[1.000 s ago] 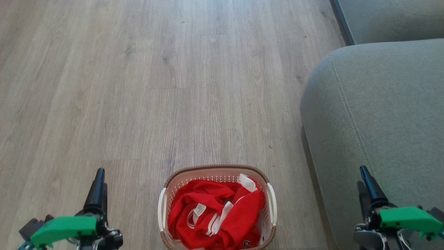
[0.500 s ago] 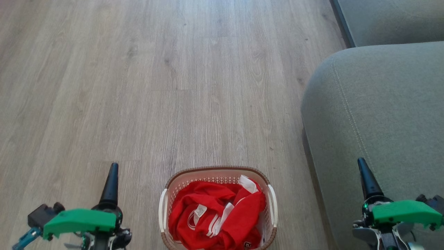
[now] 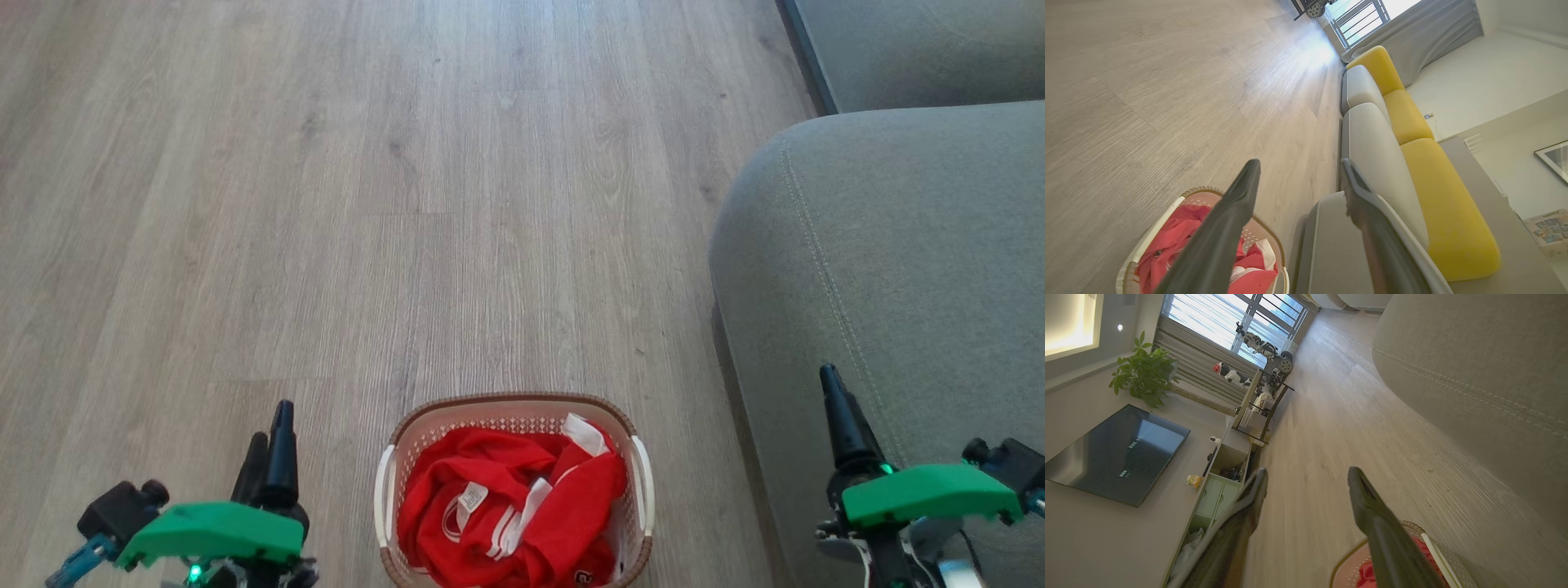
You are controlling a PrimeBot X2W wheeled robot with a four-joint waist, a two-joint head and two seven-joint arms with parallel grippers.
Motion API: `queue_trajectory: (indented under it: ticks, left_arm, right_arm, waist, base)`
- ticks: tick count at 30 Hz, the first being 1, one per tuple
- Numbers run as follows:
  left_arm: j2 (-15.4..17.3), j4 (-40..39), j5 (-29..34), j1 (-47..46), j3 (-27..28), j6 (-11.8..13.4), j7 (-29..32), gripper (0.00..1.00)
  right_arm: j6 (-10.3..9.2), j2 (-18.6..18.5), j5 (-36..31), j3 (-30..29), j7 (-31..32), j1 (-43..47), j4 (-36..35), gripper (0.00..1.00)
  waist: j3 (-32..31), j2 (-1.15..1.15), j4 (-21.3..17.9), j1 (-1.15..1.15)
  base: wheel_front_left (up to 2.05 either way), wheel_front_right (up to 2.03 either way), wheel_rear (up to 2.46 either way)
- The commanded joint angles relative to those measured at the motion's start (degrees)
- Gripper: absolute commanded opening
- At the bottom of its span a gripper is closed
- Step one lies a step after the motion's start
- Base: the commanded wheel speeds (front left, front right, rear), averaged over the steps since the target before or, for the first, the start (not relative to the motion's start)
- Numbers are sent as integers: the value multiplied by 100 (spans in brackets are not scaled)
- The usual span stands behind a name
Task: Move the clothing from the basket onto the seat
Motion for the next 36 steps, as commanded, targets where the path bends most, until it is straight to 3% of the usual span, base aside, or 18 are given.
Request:
queue_trajectory:
  ticks: [1, 36]
  left_arm:
    - [71, -249, 309, -122, 17, 45, -99, 100]
    - [124, -423, 2835, 158, -321, 612, -669, 100]
  right_arm:
    - [0, -44, -313, 125, -107, -68, -258, 100]
    - [-1, -67, -2755, 468, -684, 27, -436, 100]
  waist:
    - [1, 0, 5, 0]
    - [-24, 0, 67, 0]
  base:
    - [0, 0, 0]
    - [0, 0, 0]
